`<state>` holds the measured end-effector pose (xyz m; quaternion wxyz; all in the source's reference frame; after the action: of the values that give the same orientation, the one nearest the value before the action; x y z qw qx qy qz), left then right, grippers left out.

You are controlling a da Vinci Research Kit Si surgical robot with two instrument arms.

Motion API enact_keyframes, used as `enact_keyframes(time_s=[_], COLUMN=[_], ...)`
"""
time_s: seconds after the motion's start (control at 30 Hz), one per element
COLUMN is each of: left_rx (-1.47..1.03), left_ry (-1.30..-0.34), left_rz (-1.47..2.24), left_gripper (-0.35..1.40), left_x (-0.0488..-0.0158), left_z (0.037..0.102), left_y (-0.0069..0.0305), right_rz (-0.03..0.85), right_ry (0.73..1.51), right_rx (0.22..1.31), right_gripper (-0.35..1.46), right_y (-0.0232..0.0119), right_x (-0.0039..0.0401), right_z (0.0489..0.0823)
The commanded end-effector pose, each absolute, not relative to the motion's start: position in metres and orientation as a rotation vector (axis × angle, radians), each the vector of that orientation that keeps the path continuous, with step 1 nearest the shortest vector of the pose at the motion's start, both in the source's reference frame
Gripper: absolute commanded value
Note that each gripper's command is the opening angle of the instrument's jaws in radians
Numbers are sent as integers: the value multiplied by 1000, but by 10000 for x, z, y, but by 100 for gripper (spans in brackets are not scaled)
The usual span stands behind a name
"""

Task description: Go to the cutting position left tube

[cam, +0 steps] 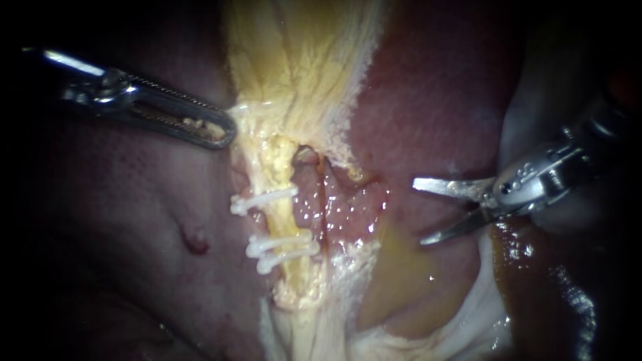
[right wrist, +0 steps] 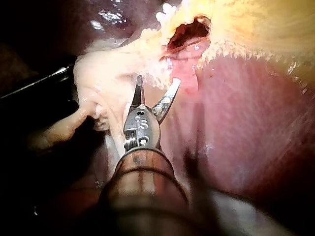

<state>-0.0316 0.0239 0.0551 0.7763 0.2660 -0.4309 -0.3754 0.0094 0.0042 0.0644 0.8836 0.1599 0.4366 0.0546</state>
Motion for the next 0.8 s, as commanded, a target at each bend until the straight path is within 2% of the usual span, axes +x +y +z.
enact_keyframes(time_s=[0.03, 0.47, 0.8], left_rx=[576, 579, 581], left_ry=[-932, -932, -932], left_rz=[-812, -809, -808], left_gripper=[-35, -35, -35], left_x=[-317, -326, -328], left_z=[552, 560, 560], left_y=[239, 238, 238], right_rz=[120, 130, 126], right_ry=[911, 940, 944], right_rx=[343, 424, 462], right_gripper=[144, 144, 144], right_y=[41, 14, -1], right_x=[98, 160, 189], right_z=[645, 653, 670])
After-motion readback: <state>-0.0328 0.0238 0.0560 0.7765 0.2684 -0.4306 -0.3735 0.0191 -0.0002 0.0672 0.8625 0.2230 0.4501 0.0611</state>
